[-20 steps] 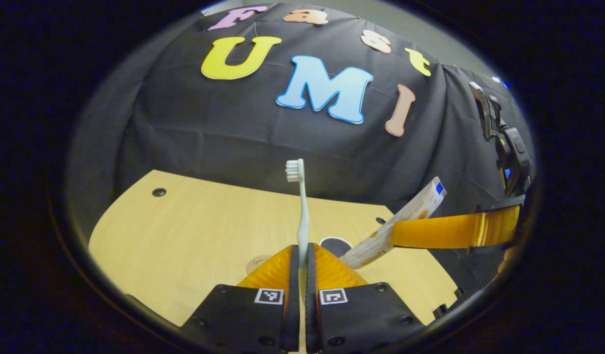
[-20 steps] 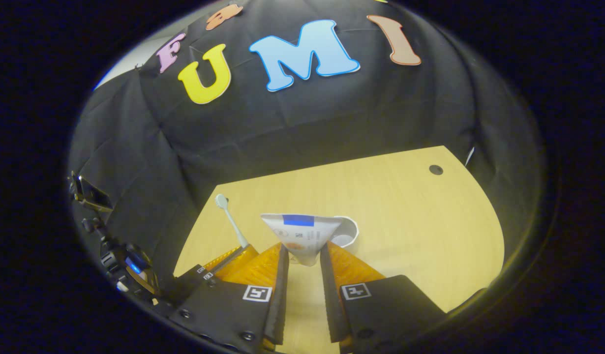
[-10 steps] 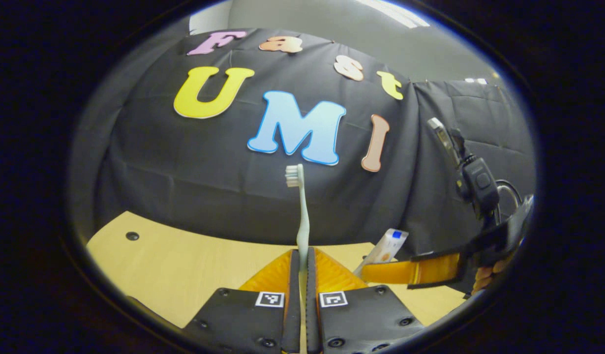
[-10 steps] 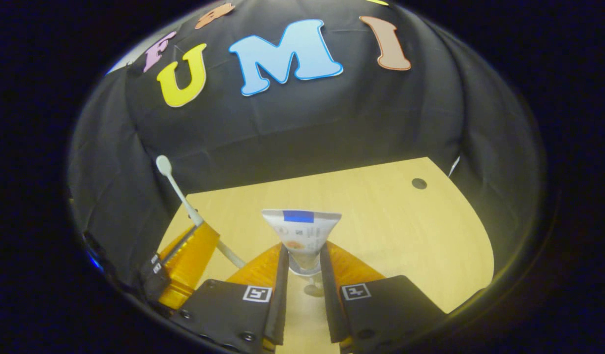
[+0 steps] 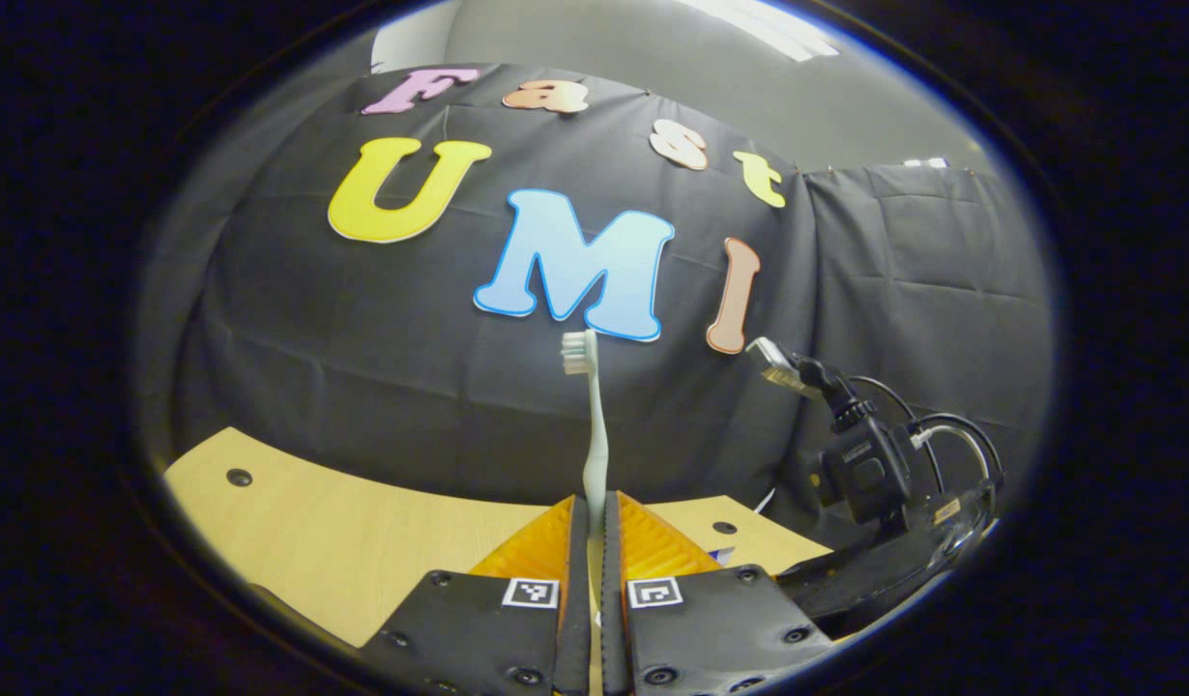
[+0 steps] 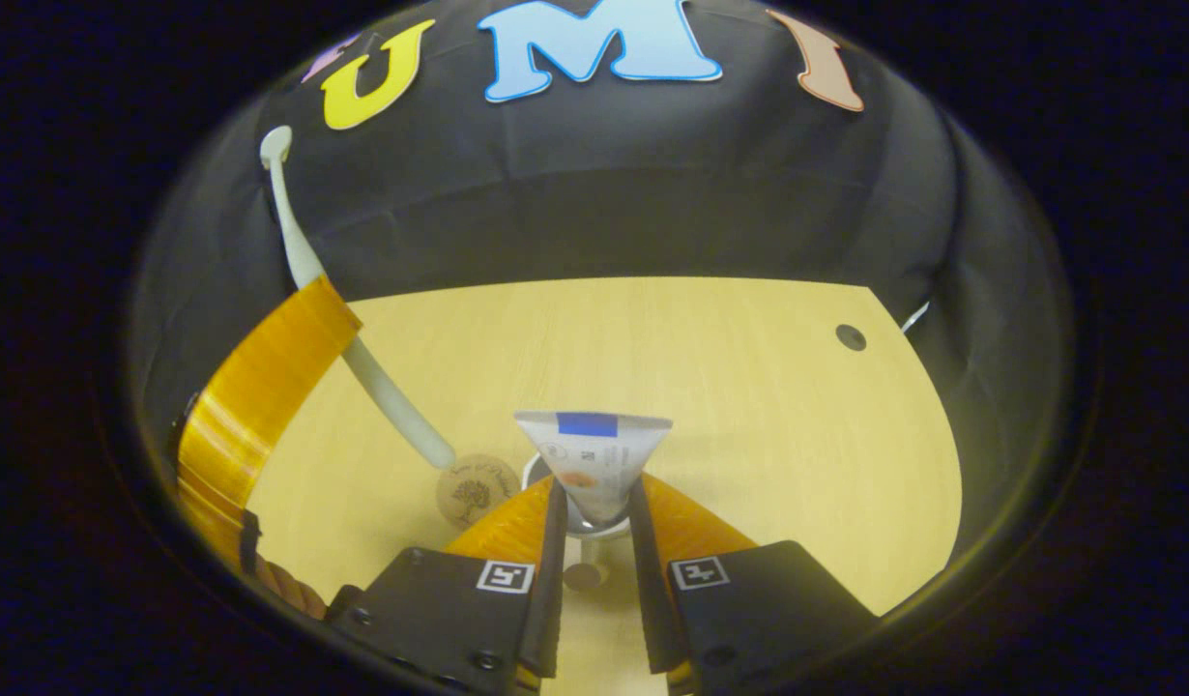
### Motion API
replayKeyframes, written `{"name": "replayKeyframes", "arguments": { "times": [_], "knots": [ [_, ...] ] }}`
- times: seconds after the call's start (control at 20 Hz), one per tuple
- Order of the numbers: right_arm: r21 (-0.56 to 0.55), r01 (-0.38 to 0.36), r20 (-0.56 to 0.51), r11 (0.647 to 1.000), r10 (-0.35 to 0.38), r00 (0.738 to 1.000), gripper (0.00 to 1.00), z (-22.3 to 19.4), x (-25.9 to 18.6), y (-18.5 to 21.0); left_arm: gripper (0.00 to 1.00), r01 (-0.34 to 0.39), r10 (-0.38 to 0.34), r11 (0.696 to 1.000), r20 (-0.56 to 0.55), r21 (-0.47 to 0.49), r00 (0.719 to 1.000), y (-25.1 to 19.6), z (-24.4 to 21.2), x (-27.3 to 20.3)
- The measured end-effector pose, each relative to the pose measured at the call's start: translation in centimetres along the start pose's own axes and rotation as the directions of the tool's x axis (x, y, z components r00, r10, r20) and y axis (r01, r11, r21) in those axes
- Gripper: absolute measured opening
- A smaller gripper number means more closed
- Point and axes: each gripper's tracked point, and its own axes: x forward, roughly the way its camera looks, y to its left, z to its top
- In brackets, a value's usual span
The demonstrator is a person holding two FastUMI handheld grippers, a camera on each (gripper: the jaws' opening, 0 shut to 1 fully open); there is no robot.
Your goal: Put the toothbrush and toothpaste on the desktop into the cup, then pick up the cup and place it on the coaster on the desktop.
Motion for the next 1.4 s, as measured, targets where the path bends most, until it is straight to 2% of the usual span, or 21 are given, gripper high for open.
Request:
{"name": "replayKeyframes", "arguments": {
  "times": [0.15,0.2,0.3,0.35,0.4,0.7,0.85,0.9,0.95,1.1,1.15,1.25,1.4],
  "knots": [
    [-0.016,0.005,-0.013,1.0,-0.005,1.0,0.38,-0.5,0.4,0.0,0.12,0.006,-0.006,1.0,-0.009,-0.01,1.0,0.3,-0.6,0.3],
    [-0.022,0.006,-0.02,1.0,-0.007,1.0,0.33,-0.8,0.6,0.0,0.11,0.008,-0.008,1.0,-0.014,-0.009,1.0,0.4,-1.0,0.6],
    [-0.028,0.002,-0.029,1.0,-0.003,1.0,0.33,-1.0,1.0,0.0,0.11,0.007,-0.007,1.0,-0.028,-0.009,1.0,0.6,-1.8,1.3],
    [-0.035,-0.019,-0.019,0.999,0.019,1.0,0.35,-1.1,1.1,0.3,0.11,0.007,-0.007,1.0,-0.034,-0.009,0.999,0.6,-2.2,1.6],
    [-0.039,-0.019,-0.027,0.999,0.018,0.999,0.52,-1.2,1.2,0.2,0.12,0.008,-0.008,1.0,-0.041,-0.008,0.999,0.8,-2.5,1.8],
    [-0.036,-0.017,-0.034,0.999,0.016,0.999,0.55,-1.7,0.8,0.0,0.12,0.035,-0.036,0.999,-0.052,-0.018,0.998,0.5,-3.2,2.7],
    [-0.03,-0.03,-0.003,0.999,0.03,1.0,0.77,-0.9,-0.6,-0.2,0.1,0.068,-0.069,0.997,-0.056,-0.025,0.996,0.1,-3.5,2.7],
    [-0.022,-0.027,0.009,0.999,0.027,1.0,0.75,-0.8,-0.9,-0.4,0.12,0.079,-0.08,0.996,-0.059,-0.028,0.995,-0.3,-3.9,2.9],
    [-0.012,-0.031,0.019,0.999,0.031,0.999,0.8,-0.7,-1.4,-0.6,0.12,0.084,-0.086,0.996,-0.06,-0.029,0.994,-0.6,-4.0,3.1],
    [0.031,-0.029,0.052,0.999,0.028,0.998,0.83,-0.4,-3.5,-1.6,0.1,0.107,-0.109,0.994,-0.075,-0.034,0.991,-1.4,-4.7,3.9],
    [0.046,-0.023,0.064,0.999,0.02,0.998,0.94,-0.3,-4.3,-2.1,0.1,0.119,-0.121,0.992,-0.081,-0.035,0.989,-1.8,-5.0,4.1],
    [0.083,-0.011,0.092,0.996,0.003,0.996,0.97,-0.6,-5.3,-3.3,0.12,0.133,-0.135,0.991,-0.093,-0.022,0.986,-2.5,-5.7,4.4],
    [0.126,-0.012,0.107,0.992,-0.001,0.994,0.97,-1.2,-6.7,-4.1,0.12,0.15,-0.149,0.989,-0.122,-0.004,0.981,-3.3,-7.7,4.8]
  ]
}}
